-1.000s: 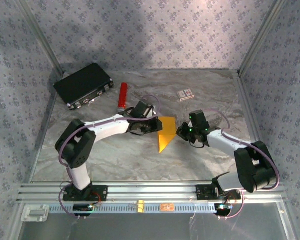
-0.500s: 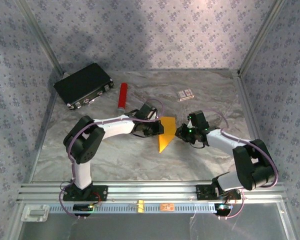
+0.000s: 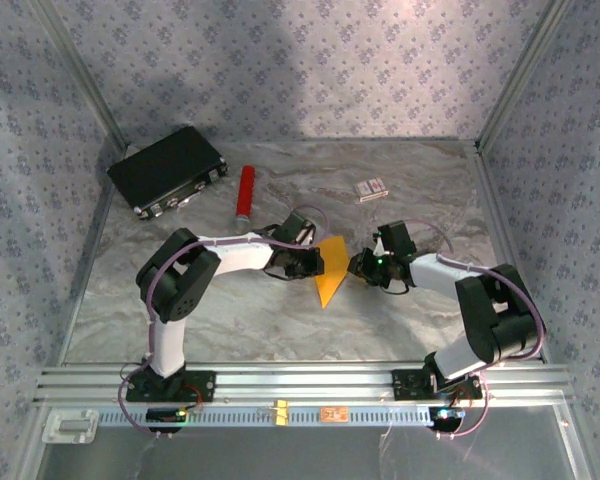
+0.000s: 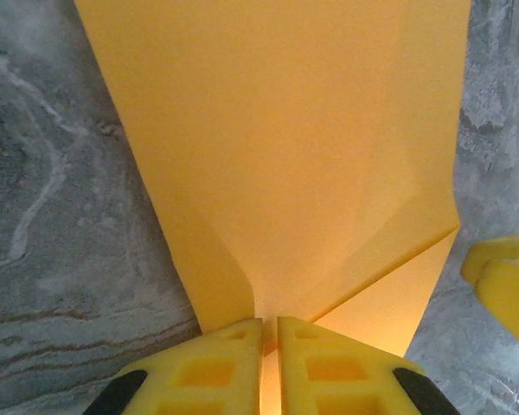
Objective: Fold a paper plane with a square sheet of paper (pick it up from the middle)
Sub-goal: Fold the wing for the fifth time at the center of the table.
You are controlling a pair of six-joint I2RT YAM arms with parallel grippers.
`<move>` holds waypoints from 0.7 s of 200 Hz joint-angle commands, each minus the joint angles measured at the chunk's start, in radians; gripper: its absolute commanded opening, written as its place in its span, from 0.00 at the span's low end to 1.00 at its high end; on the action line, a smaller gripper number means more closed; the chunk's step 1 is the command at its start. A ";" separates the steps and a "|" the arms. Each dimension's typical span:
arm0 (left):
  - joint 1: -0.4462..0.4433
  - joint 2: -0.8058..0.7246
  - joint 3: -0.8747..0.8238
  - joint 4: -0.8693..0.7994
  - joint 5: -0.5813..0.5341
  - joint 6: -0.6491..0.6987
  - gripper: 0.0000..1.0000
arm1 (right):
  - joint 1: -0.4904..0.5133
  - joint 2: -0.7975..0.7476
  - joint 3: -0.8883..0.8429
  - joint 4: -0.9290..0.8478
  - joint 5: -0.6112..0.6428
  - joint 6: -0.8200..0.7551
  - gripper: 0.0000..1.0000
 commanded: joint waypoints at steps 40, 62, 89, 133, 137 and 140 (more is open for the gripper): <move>-0.004 0.007 -0.029 -0.017 -0.020 0.036 0.12 | -0.044 0.072 0.062 0.031 -0.104 -0.053 0.33; -0.004 0.009 -0.025 -0.011 -0.010 0.034 0.12 | -0.052 0.105 0.080 0.041 -0.133 -0.052 0.33; -0.005 0.013 -0.028 -0.006 -0.008 0.029 0.12 | -0.054 0.138 0.093 0.068 -0.161 -0.042 0.31; -0.005 0.009 -0.031 -0.005 -0.009 0.030 0.12 | -0.079 0.166 0.095 0.126 -0.216 -0.039 0.30; -0.005 0.009 -0.031 -0.005 -0.009 0.029 0.12 | -0.083 0.170 0.096 0.130 -0.224 -0.040 0.30; -0.004 0.009 -0.030 -0.005 -0.010 0.029 0.12 | -0.085 0.174 0.098 0.134 -0.231 -0.043 0.30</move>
